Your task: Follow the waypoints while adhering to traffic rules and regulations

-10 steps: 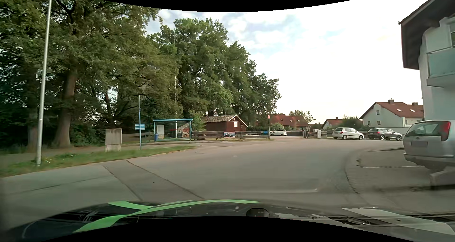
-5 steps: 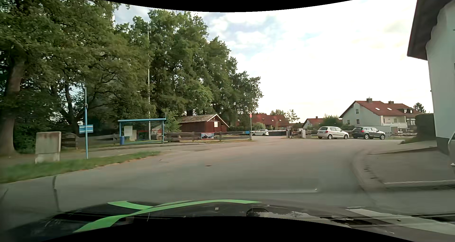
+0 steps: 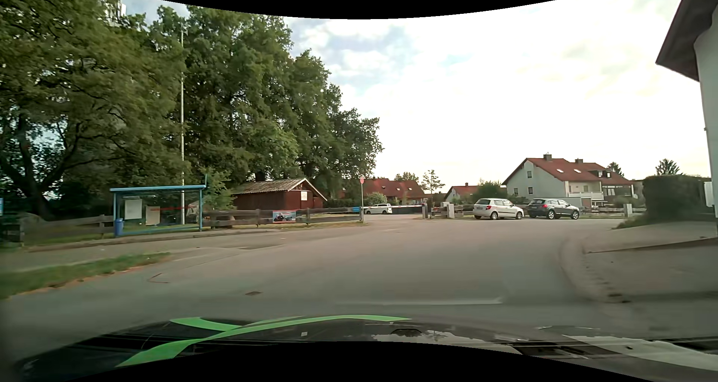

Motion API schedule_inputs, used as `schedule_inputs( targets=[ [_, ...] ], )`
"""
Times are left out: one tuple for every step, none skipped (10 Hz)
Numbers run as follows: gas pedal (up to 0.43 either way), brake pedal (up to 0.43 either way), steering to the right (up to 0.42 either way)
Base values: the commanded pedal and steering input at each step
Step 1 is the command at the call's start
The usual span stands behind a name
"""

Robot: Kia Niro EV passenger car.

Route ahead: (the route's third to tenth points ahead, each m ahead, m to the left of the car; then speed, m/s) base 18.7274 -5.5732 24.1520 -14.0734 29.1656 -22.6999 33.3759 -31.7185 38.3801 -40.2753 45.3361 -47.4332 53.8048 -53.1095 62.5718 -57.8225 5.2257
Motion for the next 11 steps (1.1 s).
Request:
schedule_inputs(
  targets=[
    [0.138,0.0,0.164],
    [0.138,0.0,0.168],
    [0.138,0.0,0.172],
    [0.138,0.0,0.175],
    [0.138,0.0,0.179],
    [0.138,0.0,0.182],
    [0.15,0.0,0.183],
    [0.15,0.0,0.183],
    [0.138,0.0,0.179],
    [0.098,0.0,0.165],
    [0.0,0.0,0.161]
  ],
)
